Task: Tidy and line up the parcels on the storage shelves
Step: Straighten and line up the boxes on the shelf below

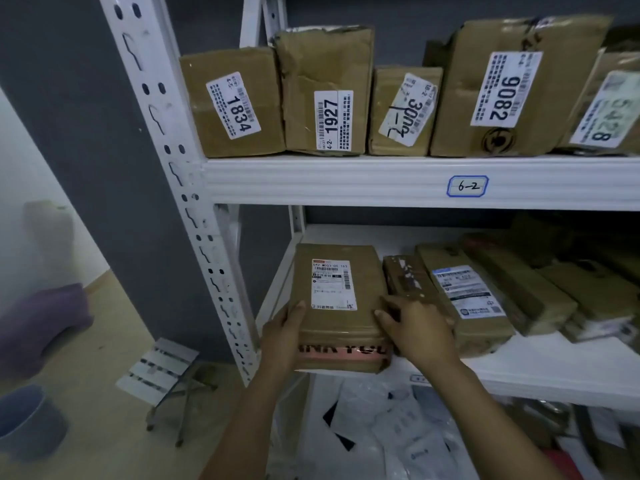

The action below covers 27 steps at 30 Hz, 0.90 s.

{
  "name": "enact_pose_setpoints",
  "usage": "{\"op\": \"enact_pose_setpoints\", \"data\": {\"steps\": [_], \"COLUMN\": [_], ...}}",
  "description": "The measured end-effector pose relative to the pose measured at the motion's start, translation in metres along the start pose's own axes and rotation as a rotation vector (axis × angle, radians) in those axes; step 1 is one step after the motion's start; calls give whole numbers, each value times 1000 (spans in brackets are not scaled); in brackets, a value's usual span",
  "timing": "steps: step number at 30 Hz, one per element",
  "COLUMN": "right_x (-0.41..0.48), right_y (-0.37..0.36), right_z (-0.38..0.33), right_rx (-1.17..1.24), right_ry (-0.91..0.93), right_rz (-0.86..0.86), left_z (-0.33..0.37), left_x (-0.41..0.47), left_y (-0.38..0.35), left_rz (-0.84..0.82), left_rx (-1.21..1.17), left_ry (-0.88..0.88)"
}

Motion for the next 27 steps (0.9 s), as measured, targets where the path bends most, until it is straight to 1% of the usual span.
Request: {"op": "enact_pose_setpoints", "data": {"steps": [3,5,7,10,13,17,19,20,22,24,25,27], "right_x": [-8,-11,-15,-26,-43,-60,-64,-66,-73,-83,-86,-86], "right_y": [-3,-6,-7,-6,-5,-15,-23,-29,-43,-56,-61,-64], "right_z": [-3,-3,-4,-6,-7,2,6,8,7,8,12,20], "right_rx": [-62,-83,-45,123,275,447,561,655,883,1001,1017,1029], "right_ry": [9,28,65,109,146,40,-46,-88,-165,-200,-197,-199], "right_rz": [-34,-62,-80,-49,36,79,40,-8,-161,-305,-328,-302], "left_z": [-6,-11,-15,-24,-36,-51,-56,-59,-68,-74,-76,-70], "left_x": [-13,-22,-33,-46,-59,-68,-70,-70,-72,-73,-73,-75], "left_y": [-16,-21,-23,-20,-14,-3,1,3,7,13,17,18], "left_rz": [-169,-225,-258,-236,-189,-127,-135,-151,-197,-214,-209,-191], "left_rx": [-135,-130,-98,-114,-152,-241,-263,-254,-194,-70,4,103], "left_ry": [83,101,99,52,14,10,14,13,10,3,-5,-24]}}
Point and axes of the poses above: each hand's wrist, its own x-axis towards the middle knuckle, its own y-axis out of the back of the hand, z = x × y, the point moved 9 cm from there along x, towards the middle knuckle, and after that the axes turned 13 degrees about y, right-handed, at the moved point
